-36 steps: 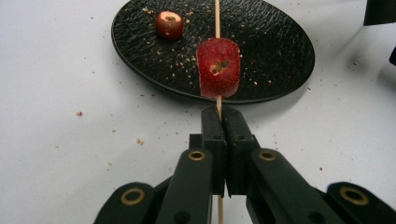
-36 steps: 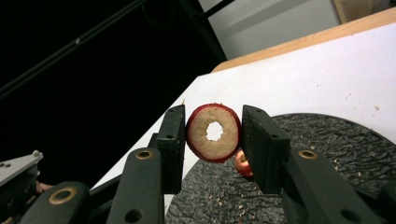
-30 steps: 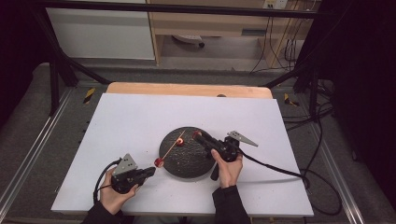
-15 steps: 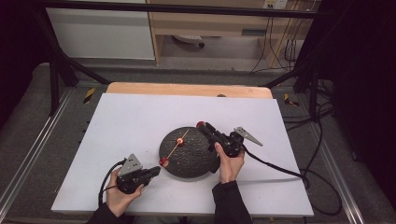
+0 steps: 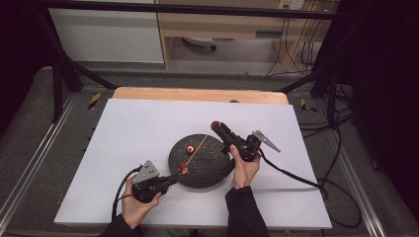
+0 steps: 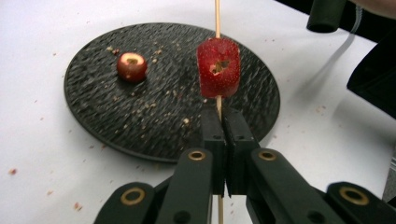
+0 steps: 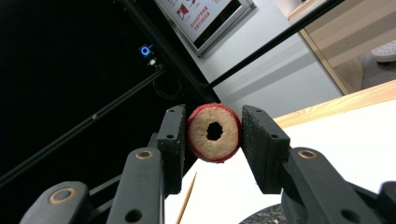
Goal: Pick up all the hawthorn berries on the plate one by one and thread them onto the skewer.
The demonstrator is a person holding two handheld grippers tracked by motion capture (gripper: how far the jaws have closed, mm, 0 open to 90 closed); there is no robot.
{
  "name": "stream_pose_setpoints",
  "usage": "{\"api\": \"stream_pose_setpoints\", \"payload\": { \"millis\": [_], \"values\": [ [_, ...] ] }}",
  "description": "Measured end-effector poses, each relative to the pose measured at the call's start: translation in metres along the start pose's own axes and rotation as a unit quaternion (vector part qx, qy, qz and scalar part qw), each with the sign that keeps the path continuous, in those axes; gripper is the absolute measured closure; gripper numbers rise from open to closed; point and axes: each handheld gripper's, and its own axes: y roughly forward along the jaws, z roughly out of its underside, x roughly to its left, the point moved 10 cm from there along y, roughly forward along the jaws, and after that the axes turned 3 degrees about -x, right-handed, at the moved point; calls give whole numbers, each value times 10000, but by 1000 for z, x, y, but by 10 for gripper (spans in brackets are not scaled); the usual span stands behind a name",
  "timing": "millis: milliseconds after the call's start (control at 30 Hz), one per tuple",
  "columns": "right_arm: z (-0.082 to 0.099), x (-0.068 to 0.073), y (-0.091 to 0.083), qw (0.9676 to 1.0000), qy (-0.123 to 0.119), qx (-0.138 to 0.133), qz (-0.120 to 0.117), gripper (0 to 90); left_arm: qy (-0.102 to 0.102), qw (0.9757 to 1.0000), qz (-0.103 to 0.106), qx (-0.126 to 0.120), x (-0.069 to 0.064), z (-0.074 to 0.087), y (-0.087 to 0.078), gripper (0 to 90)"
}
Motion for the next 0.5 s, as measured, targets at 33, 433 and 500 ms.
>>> {"api": "stream_pose_setpoints", "payload": {
  "millis": [33,433,500],
  "values": [
    [-1,0,0,10000,-2,-17,4,617,7,10000,2,-12,-1,-2,1,884],
    [-4,4,-2,9998,92,-142,-79,617,22,10000,30,-41,-6,-7,7,884],
    [-4,4,-2,9998,97,-142,-95,617,27,10000,32,-60,-7,-8,7,884]
  ]
}}
